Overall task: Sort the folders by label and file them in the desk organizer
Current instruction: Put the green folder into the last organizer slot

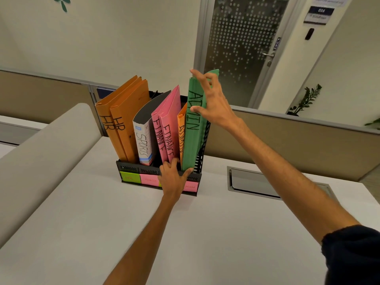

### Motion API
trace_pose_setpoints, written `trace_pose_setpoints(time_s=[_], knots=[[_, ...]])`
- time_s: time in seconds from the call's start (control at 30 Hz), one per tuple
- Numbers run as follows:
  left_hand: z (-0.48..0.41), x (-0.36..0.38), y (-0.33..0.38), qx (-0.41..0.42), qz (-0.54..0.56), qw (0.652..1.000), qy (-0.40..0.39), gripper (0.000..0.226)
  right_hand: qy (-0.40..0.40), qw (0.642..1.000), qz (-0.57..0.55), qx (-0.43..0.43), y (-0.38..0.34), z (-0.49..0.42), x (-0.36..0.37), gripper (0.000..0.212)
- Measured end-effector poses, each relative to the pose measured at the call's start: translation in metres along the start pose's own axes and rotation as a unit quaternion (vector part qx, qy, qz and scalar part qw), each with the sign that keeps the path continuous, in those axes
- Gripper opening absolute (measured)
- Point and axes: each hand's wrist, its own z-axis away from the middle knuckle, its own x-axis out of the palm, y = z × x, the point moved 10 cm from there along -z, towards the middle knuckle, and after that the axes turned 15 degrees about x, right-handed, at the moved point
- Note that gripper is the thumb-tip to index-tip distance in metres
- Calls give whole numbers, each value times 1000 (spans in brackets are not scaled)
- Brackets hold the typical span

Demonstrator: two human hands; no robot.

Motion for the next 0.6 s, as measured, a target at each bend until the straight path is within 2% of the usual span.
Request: trace_pose_setpoints(time_s=[0.13, 0.27, 0.4, 0.6], knots=[[10, 4, 3, 24, -1, 1000, -11, 70, 1, 1000, -22, 8, 9, 22, 18, 97], [18, 7, 6, 47, -9, 998, -42, 69, -73, 997, -4, 10, 21, 74, 66, 93], [23, 5, 6, 66, -23, 995, -70, 68, -75, 996, -34, 22, 23, 79, 65, 90], [35, -2, 17, 88, -45, 991, -94, 69, -52, 995, -73, 30, 32, 100, 57, 98]])
